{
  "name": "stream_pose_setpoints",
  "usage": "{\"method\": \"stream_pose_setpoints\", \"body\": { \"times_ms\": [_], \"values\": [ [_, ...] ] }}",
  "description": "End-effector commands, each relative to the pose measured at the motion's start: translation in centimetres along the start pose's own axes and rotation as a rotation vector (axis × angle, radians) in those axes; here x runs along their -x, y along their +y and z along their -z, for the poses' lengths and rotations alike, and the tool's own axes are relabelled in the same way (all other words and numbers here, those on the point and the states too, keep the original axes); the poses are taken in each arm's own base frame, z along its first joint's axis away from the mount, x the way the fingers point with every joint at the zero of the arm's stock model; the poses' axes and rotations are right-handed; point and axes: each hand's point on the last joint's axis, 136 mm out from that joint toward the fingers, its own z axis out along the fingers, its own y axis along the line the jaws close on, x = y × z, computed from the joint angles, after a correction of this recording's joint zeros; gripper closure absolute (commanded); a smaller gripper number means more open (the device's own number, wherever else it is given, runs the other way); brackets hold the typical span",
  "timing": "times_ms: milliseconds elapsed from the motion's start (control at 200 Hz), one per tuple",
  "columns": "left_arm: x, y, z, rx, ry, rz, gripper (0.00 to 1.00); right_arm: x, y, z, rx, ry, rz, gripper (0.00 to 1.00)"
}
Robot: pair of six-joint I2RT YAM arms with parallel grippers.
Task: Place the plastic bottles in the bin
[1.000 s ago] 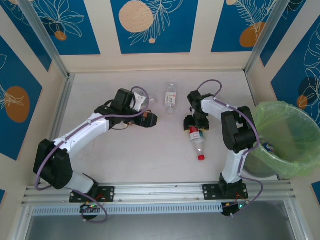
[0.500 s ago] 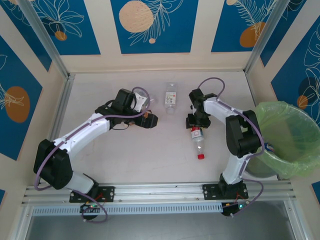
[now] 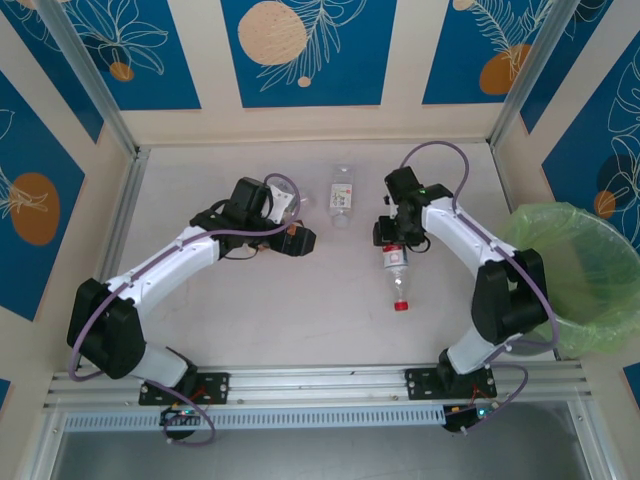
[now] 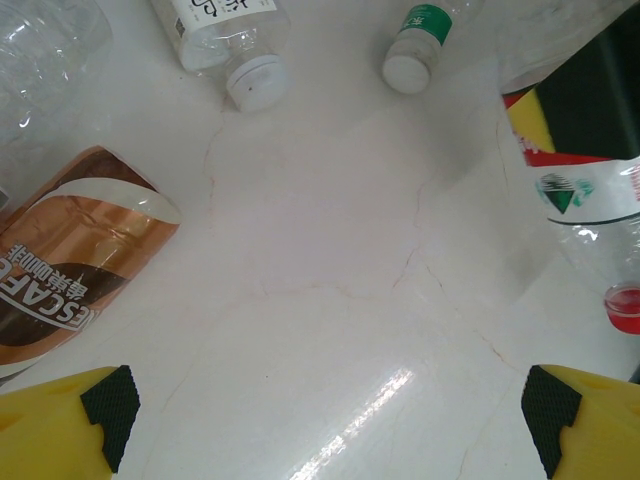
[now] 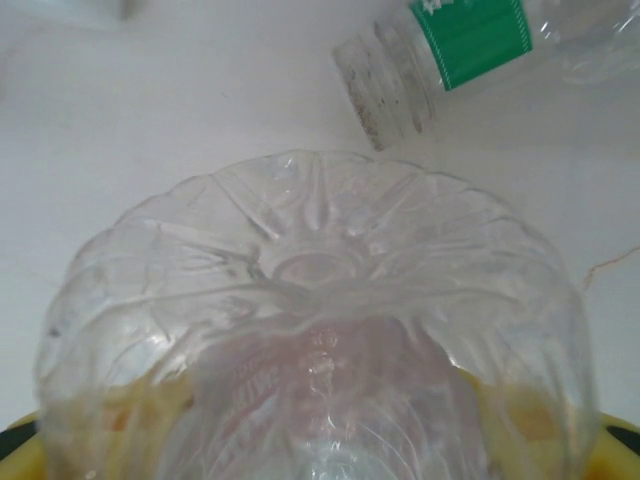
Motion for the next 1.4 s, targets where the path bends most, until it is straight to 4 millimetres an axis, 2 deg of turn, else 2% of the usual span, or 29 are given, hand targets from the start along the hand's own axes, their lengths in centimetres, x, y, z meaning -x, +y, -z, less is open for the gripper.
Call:
{"method": "stream_pose_setpoints", "body": {
  "times_ms": [0, 365, 680, 900, 985, 1205, 1390],
  "values": [
    [0.8, -0.9, 0.7, -0.018, -0.015, -0.029, 0.0, 0.3, 0.6, 2.6, 0.039, -0.065, -0.02, 0.52],
    [0.8, -1.4, 0.4, -0.049, -0.01, -0.028, 0.0, 2.3, 1.2, 10.8, 0.11, -0.313, -0.018, 0.53],
    [0.7, -1.5, 0.4, -0.052, -0.008, -0.03, 0.0, 3.1, 1.2, 18.5, 0.183, -0.527, -0.018, 0.55],
    [0.7, -1.7, 0.3, -0.067, -0.004, -0.03, 0.0, 3.6, -0.9, 22.2, 0.18, -0.638, -0.073, 0.55],
    [0.7, -2.3, 0.3, -0.107, -0.003, -0.037, 0.0, 3.8, -1.9, 23.4, 0.185, -0.674, -0.105, 0.57],
    [0.8, -6.0, 0.8, -0.331, -0.016, -0.071, 0.0, 4.0, -3.9, 25.9, 0.219, -0.739, -0.169, 0.58],
    [1.1, -7.7, 1.7, -0.41, -0.043, -0.102, 0.0, 4.3, -4.9, 28.9, 0.238, -0.82, -0.18, 0.57]
  ]
}}
